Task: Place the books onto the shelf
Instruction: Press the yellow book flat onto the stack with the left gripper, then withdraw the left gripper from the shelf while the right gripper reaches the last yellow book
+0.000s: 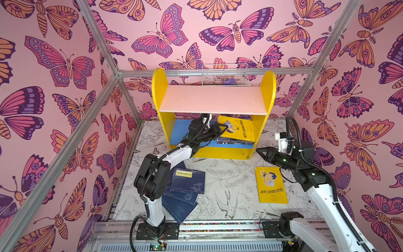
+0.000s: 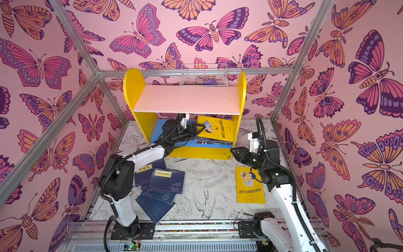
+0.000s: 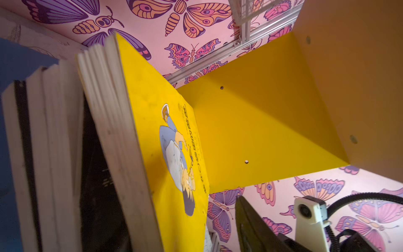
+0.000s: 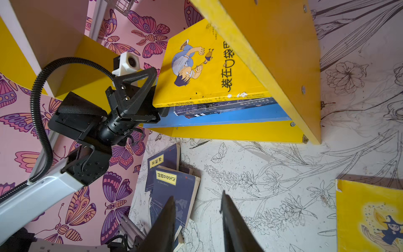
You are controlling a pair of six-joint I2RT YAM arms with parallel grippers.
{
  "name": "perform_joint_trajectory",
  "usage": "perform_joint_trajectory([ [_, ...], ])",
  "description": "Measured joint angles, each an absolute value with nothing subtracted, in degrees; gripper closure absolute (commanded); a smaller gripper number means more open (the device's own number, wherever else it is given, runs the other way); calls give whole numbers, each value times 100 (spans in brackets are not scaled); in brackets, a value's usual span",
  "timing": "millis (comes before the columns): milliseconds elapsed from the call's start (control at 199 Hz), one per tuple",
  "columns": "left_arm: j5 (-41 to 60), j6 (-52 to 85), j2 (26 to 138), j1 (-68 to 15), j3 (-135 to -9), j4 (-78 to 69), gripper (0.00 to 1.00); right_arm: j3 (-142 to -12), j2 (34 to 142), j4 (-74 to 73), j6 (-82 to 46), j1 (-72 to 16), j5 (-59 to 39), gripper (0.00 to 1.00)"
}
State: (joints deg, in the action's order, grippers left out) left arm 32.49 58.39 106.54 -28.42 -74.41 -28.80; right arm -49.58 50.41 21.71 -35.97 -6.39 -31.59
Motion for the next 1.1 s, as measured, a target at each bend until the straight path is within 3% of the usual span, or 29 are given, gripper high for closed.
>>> perform_joint_trajectory([
  [76,3074,5732,10600,-2880,-7441,-2670,26,-4912,5004,2171,-3601,-637,-3175,65],
  [252,2401,5387,10178,-2967,-7456,-1896,0,-4836,4958,2171,-3616,-635,-3188,67],
  [605,880,4716,9590,-3046,-7791,-215,1,-4805,4877,2211,-3616,-628,-3153,65],
  [710,762,4582,9581,-3059,-7762,-12,4,-4805,4851,2362,-3614,-607,-2897,61],
  [932,897,4248,9380,-3190,-7439,56,26,-4589,4895,2593,-3618,-532,-2499,61],
  [1103,910,4108,9332,-3212,-7312,16,52,-4466,4954,2620,-3621,-532,-2482,62],
])
